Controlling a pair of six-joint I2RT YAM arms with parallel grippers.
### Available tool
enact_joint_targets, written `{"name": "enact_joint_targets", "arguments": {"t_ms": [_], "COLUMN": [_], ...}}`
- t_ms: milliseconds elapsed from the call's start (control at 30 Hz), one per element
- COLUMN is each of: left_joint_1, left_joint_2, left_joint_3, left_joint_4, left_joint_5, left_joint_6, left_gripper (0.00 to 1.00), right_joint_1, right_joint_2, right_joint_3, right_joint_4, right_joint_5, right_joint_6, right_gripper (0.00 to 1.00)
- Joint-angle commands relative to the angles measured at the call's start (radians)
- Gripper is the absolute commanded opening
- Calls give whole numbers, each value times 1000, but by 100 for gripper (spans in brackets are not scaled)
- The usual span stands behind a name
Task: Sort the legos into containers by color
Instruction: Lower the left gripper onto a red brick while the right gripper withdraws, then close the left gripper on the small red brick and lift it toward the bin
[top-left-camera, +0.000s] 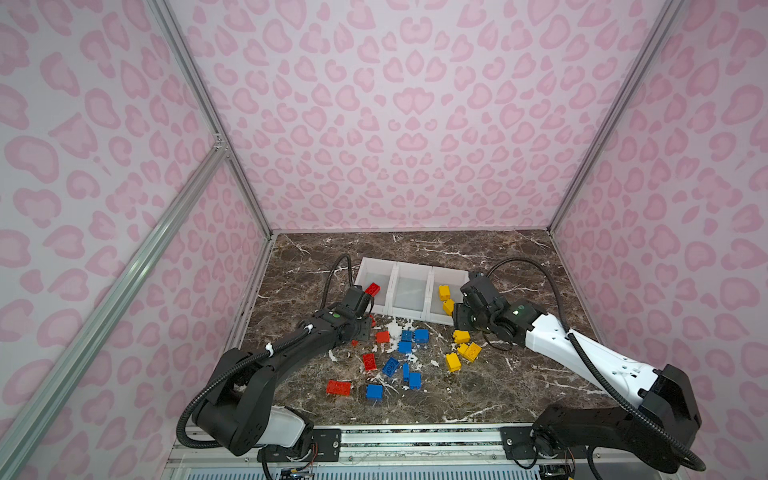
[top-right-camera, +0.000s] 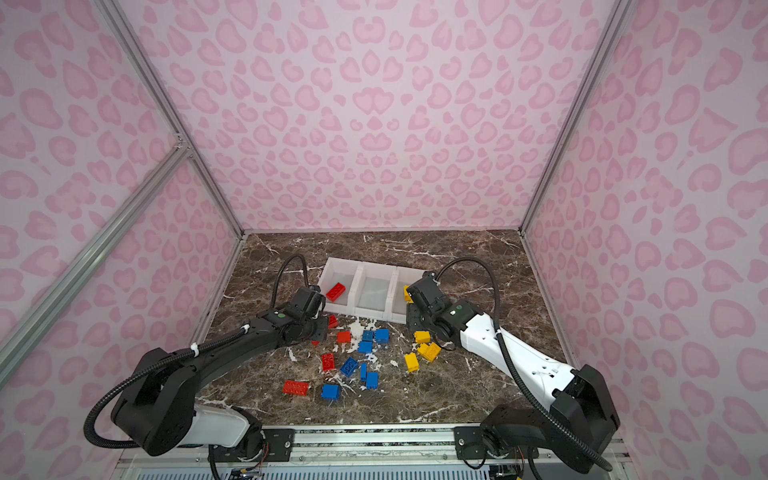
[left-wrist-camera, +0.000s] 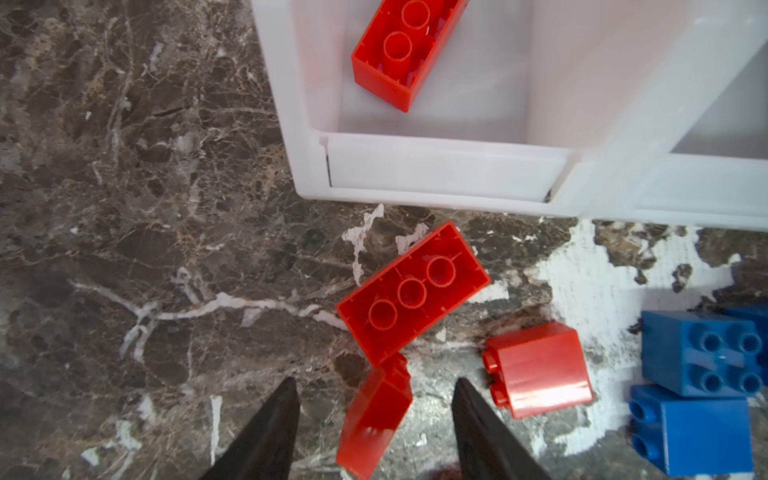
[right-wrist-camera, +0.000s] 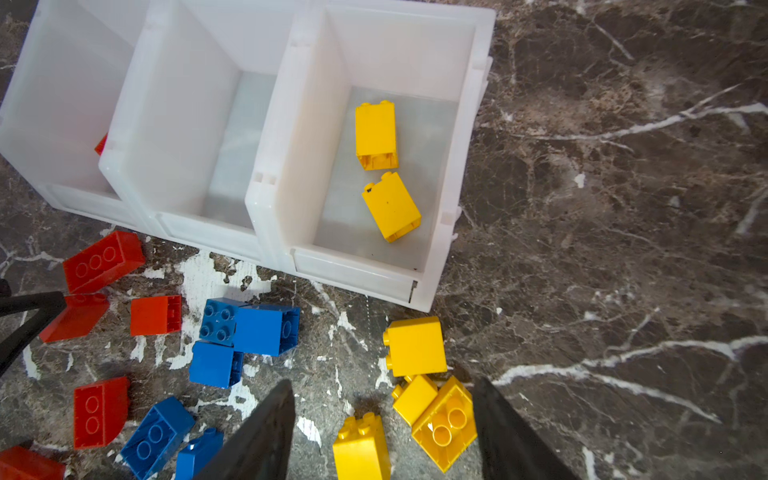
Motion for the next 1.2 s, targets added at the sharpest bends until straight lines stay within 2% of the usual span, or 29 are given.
{"name": "enact_joint_targets", "arguments": {"t_ms": [0,400,767,1000,1167], "left_joint_1": [0,0,-26,-37,-42], "left_joint_2": [30,71,57,67,45], "left_joint_3": [16,-10,-57,-57,-54], "left_joint_4": [21,42,40,41,45], "left_joint_5": [59,62,50,41,44], "left_joint_6": [31,-3,-28,-29,-30], "left_gripper": [57,44,38,20,15], "right_joint_1": [-2,-1,1,4,4], "right_joint_2": [-3,17,23,33,29], "right_joint_3": [-13,-10,-13,-11,-10], "right_joint_4": [5,19,22,25,23], "right_joint_5": [20,-4,-5,-9,-6], "right_joint_6": [14,20,25,27,25], "right_gripper": [69,69,69,67,67]}}
